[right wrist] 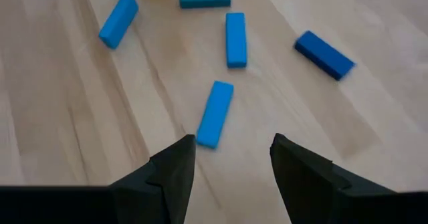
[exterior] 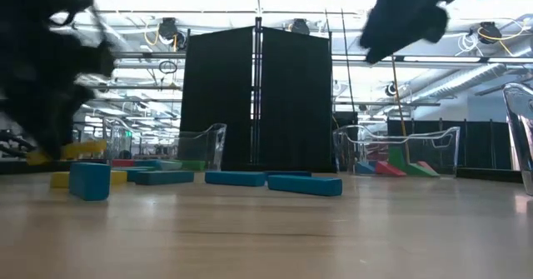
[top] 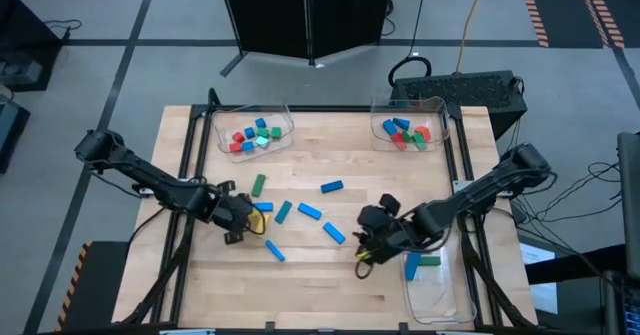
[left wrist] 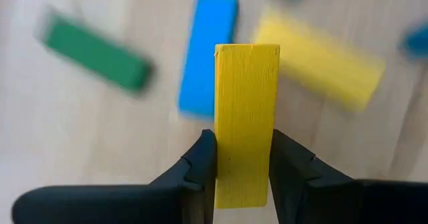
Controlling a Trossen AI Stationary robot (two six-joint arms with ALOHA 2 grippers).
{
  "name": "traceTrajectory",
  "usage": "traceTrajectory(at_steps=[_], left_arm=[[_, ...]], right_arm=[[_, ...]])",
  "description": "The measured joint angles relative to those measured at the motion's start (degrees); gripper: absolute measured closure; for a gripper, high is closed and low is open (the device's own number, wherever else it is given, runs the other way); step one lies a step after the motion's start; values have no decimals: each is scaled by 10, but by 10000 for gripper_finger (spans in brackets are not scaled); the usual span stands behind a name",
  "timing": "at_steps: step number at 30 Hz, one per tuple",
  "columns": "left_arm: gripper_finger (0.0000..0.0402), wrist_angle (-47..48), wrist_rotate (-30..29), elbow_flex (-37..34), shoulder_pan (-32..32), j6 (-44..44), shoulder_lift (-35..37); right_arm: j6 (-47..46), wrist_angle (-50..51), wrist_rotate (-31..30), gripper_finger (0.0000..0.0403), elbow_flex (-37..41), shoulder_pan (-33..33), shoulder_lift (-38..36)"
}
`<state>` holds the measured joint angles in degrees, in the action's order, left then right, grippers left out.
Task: Sort blocks by size
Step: Put the yellow rectangular block into the bottom right transparent bin
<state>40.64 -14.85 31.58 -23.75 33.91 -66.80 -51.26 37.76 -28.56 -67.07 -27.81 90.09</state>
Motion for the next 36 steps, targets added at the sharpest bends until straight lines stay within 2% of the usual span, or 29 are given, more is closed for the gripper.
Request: traceTrajectory(at_steps=[5,10,13,16,27,36], left_arm=[[313,-7,-35,31,0,-26,0],[313,-102,-67,35,0,-76,-7],[313,-161,-87,35,0,-112,-35],[313,-197,-106,35,0,-148,-74],[313,-207,-148,105,0,-195,-192],[313,-210,-154,159,-1,-243,-225]], right_arm=[[37,-74,1,216,0,37,30],[80,-212,-13,216,0,69,66],[95,-317,-12,216,0,82,98],[98,-373,8,216,0,96,124],[71,-458,75,216,0,141,194],[70,-487,84,216,0,147,217]])
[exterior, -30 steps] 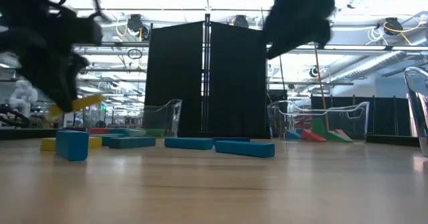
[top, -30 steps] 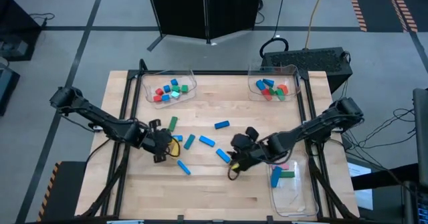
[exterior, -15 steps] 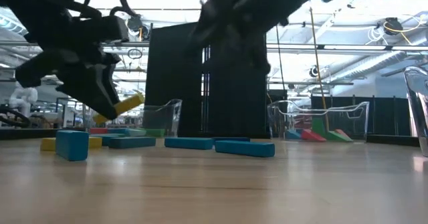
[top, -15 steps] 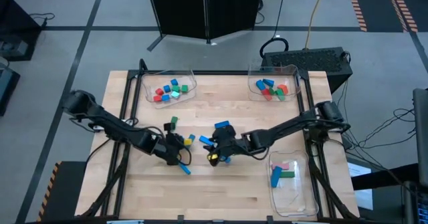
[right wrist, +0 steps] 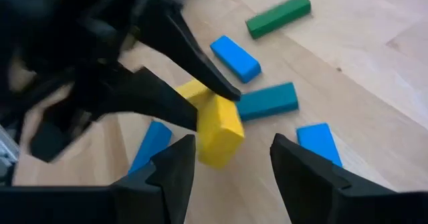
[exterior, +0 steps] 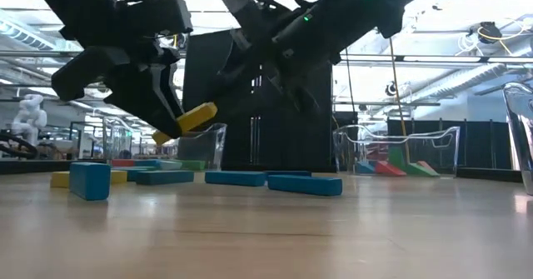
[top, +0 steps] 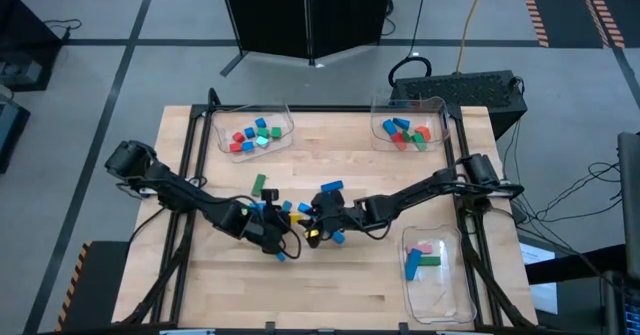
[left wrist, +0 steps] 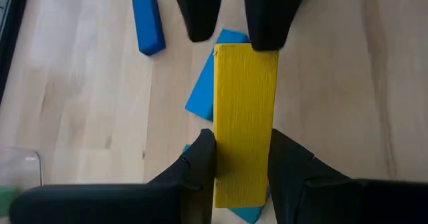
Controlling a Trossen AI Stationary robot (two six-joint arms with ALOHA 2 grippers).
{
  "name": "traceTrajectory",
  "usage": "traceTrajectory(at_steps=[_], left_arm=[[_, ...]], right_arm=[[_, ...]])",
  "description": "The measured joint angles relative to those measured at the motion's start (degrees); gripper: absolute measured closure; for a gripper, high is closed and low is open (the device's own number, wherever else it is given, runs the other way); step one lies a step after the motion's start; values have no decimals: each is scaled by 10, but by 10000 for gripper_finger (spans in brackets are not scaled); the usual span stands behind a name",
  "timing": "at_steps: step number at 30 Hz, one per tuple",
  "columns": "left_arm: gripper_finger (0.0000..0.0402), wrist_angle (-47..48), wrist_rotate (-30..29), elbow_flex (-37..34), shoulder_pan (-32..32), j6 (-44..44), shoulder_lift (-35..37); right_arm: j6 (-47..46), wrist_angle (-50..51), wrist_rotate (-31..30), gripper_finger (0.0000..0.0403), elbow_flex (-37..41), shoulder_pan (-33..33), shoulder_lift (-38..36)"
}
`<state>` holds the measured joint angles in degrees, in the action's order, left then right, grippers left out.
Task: Sort blocks by size
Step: Put the yellow rectangular block into the bottom right transparent bin
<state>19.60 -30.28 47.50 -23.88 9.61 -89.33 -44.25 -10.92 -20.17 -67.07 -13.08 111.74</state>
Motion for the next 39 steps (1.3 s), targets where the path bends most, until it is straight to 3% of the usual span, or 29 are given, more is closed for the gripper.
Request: traceTrajectory(at_steps=[16,20,27,32,39], left_arm=[[313,-49,-22,3,-2,-30,0],[313,-52,-28,3,-2,-31,0],[313,-50,-42,2,-2,-33,0],[312,-51,-44,2,-2,-33,0],[229,-50,-33,2,-2,-24,1]], right_arm=[[-14,-31,8,219,0,3,5],[-12,-36,8,247,0,4,5],[-12,-34,7,333,0,5,5],[-6,-30,11,336,0,8,5],[40,1,13,343,0,10,4]])
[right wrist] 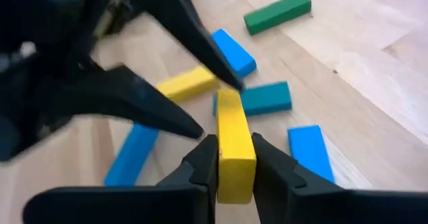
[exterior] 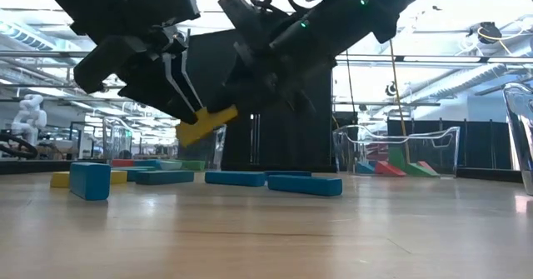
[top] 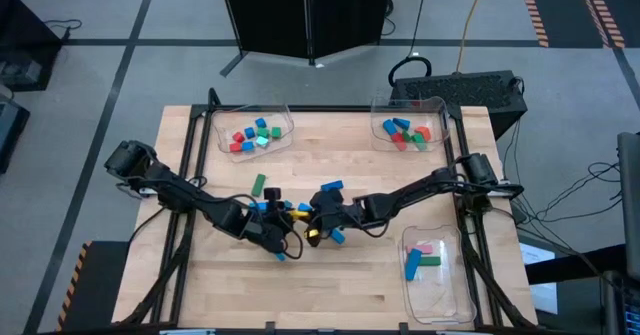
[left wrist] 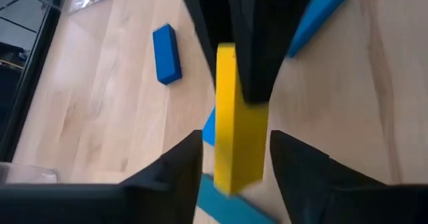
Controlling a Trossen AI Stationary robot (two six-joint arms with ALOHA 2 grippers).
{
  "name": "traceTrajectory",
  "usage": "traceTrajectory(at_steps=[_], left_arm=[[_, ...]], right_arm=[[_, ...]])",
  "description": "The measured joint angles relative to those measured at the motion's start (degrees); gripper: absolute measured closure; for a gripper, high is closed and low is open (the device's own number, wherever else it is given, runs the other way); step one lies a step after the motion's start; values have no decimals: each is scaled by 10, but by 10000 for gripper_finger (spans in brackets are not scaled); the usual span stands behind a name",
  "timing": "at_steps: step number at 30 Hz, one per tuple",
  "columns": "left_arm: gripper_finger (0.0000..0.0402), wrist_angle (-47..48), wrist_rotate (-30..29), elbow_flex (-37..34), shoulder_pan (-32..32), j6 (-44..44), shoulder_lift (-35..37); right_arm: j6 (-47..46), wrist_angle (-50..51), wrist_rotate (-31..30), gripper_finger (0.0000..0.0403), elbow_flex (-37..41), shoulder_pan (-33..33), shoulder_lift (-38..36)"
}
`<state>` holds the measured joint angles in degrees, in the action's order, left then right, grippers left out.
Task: Sort blocks by size
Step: Put the yellow rectangular block into the bottom right transparent bin
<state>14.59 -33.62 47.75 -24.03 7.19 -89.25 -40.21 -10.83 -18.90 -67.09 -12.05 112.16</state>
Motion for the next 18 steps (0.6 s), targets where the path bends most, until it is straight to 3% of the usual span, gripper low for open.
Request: traceTrajectory(at_steps=[7,18], left_arm=[[205,52,0,0,0,46,1],[203,188,-55,0,1,199,5]], right_arm=[[21,93,-3,356,0,-1,-41],[19,333,-30,353,0,-56,-187]])
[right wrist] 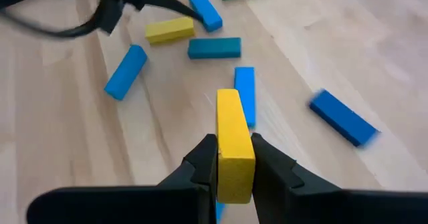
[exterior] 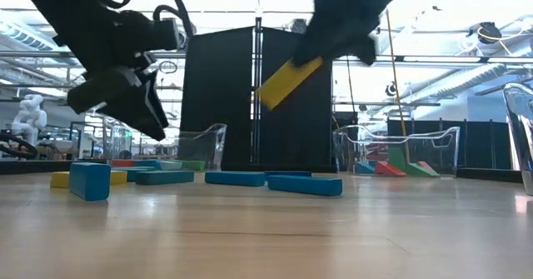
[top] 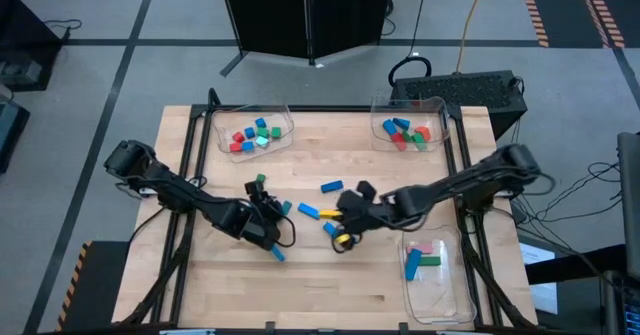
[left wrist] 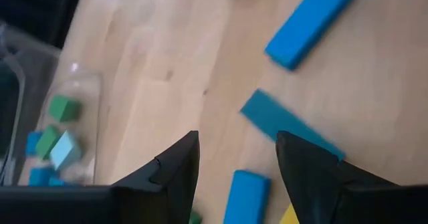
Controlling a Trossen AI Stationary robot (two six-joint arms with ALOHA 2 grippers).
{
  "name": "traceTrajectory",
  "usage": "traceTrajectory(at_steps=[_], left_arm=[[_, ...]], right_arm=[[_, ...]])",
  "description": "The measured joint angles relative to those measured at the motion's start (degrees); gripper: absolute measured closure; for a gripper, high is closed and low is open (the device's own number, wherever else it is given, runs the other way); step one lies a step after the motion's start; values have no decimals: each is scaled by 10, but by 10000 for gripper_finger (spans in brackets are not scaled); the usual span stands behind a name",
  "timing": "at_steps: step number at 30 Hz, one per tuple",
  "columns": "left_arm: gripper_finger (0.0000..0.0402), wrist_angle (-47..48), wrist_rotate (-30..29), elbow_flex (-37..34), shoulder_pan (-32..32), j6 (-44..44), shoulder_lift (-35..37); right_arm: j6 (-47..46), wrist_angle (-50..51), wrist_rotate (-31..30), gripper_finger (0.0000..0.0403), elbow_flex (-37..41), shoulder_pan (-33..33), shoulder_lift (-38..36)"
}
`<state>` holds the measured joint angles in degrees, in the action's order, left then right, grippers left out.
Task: Sort blocks by size
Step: Put the yellow rectangular block into the bottom right transparent bin
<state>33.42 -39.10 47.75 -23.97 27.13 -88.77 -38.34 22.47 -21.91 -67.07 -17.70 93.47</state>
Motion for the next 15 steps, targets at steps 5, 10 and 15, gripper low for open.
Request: traceTrajectory(at_steps=[5,10,15], left_arm=[[202,49,-4,0,6,62,21],[202,68,-4,0,12,71,48],[202,70,-4,0,21,70,63]], right_arm=[[-43,102,-36,353,0,-49,-78],[-99,187,-48,353,0,-107,-134],[-175,272,-46,353,0,-170,-157]])
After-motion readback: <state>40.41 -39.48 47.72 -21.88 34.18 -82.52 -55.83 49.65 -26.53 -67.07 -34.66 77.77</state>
